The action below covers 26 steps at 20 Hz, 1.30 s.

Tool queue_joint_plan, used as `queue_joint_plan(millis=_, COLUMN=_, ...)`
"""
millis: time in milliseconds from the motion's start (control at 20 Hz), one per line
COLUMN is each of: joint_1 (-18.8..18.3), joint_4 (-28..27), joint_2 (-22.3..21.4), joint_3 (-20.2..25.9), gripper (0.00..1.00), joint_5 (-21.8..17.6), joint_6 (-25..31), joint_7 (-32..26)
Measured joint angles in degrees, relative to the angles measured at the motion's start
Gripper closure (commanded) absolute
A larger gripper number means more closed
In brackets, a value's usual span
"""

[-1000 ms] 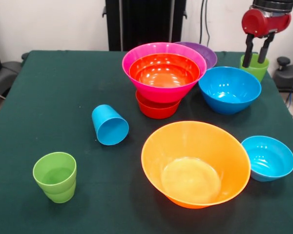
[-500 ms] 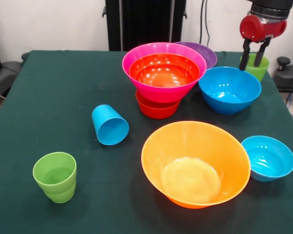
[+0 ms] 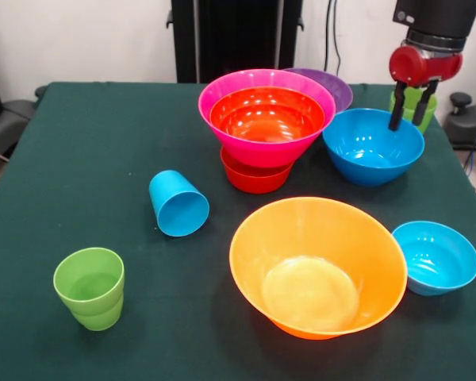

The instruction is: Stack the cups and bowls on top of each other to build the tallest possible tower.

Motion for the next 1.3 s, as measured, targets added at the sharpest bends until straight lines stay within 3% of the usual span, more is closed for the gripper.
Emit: queue_joint_plan(millis=1300, joint_1=3.6, joint_4=-0.1, joint_2=2.7, joint_3=-3.3, gripper=0.0, joint_5=0.0, joint_6=-1.8, joint_7=0.6)
